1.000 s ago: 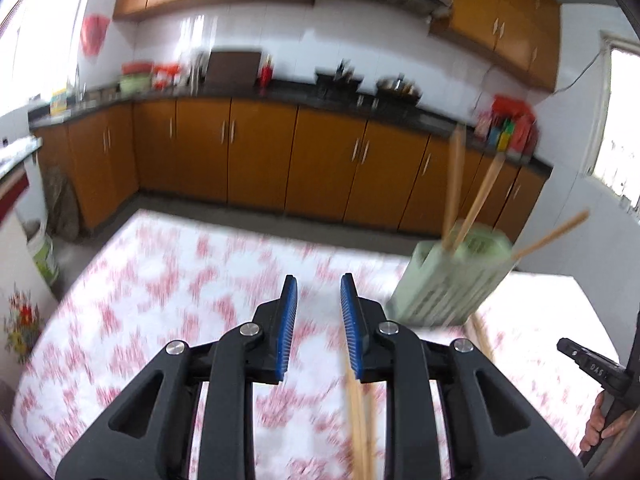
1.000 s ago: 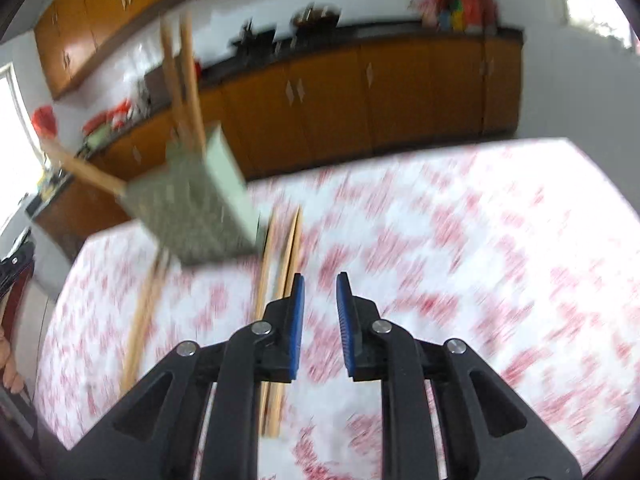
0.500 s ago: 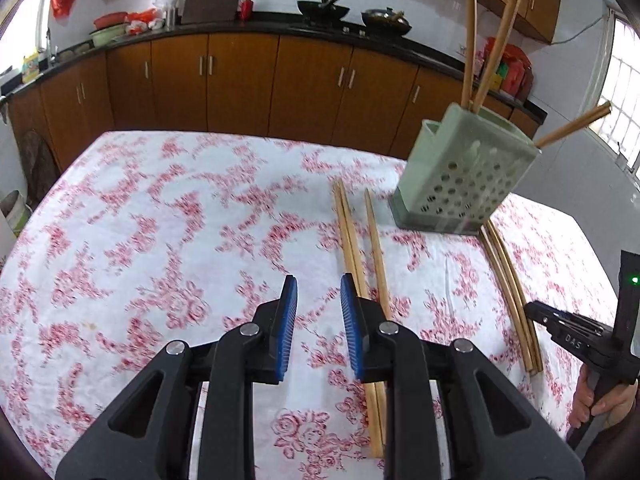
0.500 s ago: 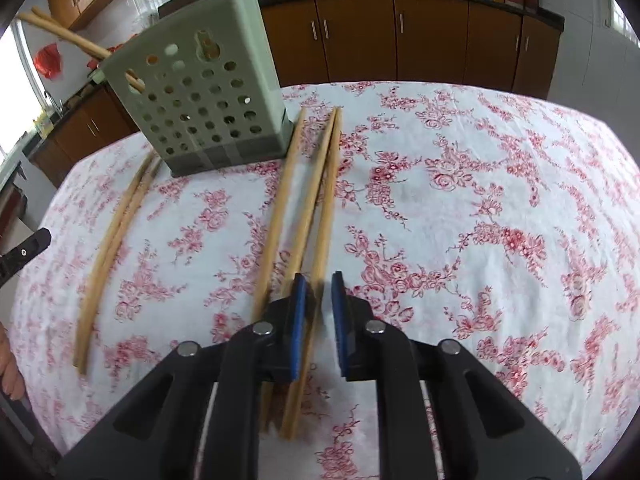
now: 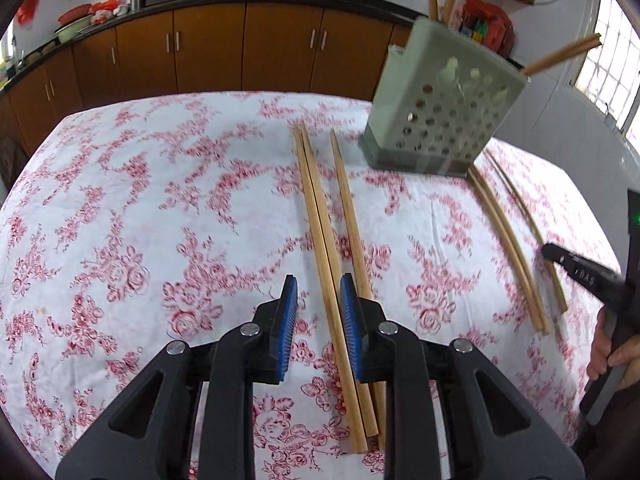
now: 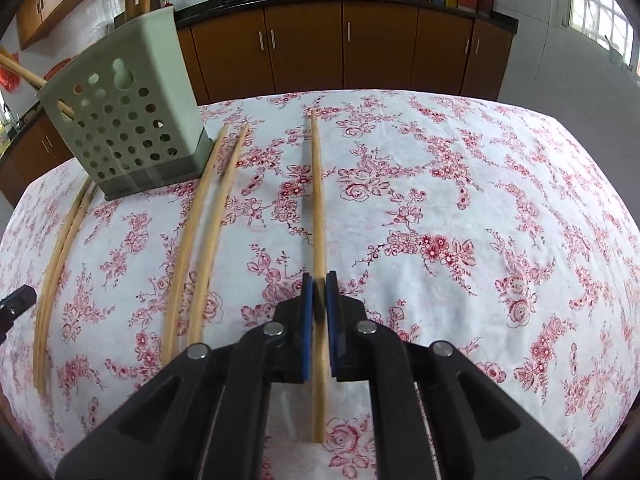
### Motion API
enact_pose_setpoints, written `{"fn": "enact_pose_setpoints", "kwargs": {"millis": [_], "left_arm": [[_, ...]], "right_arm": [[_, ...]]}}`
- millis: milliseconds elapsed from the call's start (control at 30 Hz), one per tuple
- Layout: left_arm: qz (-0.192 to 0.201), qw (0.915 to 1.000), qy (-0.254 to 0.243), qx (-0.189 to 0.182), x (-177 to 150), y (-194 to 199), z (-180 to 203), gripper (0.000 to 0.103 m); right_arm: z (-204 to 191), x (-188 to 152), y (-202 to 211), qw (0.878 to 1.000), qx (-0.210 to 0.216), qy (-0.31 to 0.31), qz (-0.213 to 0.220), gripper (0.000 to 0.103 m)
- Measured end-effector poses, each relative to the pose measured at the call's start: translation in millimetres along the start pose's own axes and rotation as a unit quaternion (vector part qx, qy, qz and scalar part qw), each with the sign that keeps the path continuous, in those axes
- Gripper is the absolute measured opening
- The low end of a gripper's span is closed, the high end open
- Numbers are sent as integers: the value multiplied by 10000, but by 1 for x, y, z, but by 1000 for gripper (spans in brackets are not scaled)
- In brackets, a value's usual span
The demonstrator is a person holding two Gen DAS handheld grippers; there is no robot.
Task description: Organize utensils
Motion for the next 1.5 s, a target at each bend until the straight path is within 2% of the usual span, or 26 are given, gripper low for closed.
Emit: {"fn": "enact_pose_setpoints", "kwargs": {"millis": [167, 400, 533, 600, 667, 833, 967, 1167, 1500], "left_arm": [[-53, 9998, -113, 137, -2, -3, 0, 20], [-144, 9989, 62, 446, -2, -7, -18, 15], [-130, 9992, 145, 346, -1, -7, -16, 15], [-116, 9989, 21, 451, 0, -8, -12, 15], [-120, 9985, -16, 543, 2, -12, -11, 9], [-118, 9952, 569, 793, 8, -16, -44, 7], [-49, 9936, 928, 644, 8, -14, -62, 7], [86, 9961, 666, 565, -1, -9, -56, 8], [37, 9971, 376, 663, -4, -3, -52, 8]], "right_arm": [[2, -1, 1, 10000, 30, 11, -15, 8], [-1, 0, 1, 10000, -22, 44, 13, 8], [-5, -1, 2, 10000, 78, 60, -7, 10], [-7, -2, 3, 9999, 84, 97, 1, 11], [-7, -3, 3, 9998, 66, 174, 26, 10], [-3, 0, 3, 9999, 101, 90, 8, 8], [0, -1, 3, 9999, 93, 81, 47, 8], [2, 1, 3, 9998, 58, 123, 136, 8], [2, -7, 8, 9996, 26, 201, 193, 8]]}}
Point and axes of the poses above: each gripper's, at about its wrist camera, not at the fingertips, and y roughly against the way its jaws point, z to its right, x to its top, the point moved 10 cm from there along -y, roughly the way its jaws point, and after that the axes turned 11 degrees about -y, right-handed, at the moved point
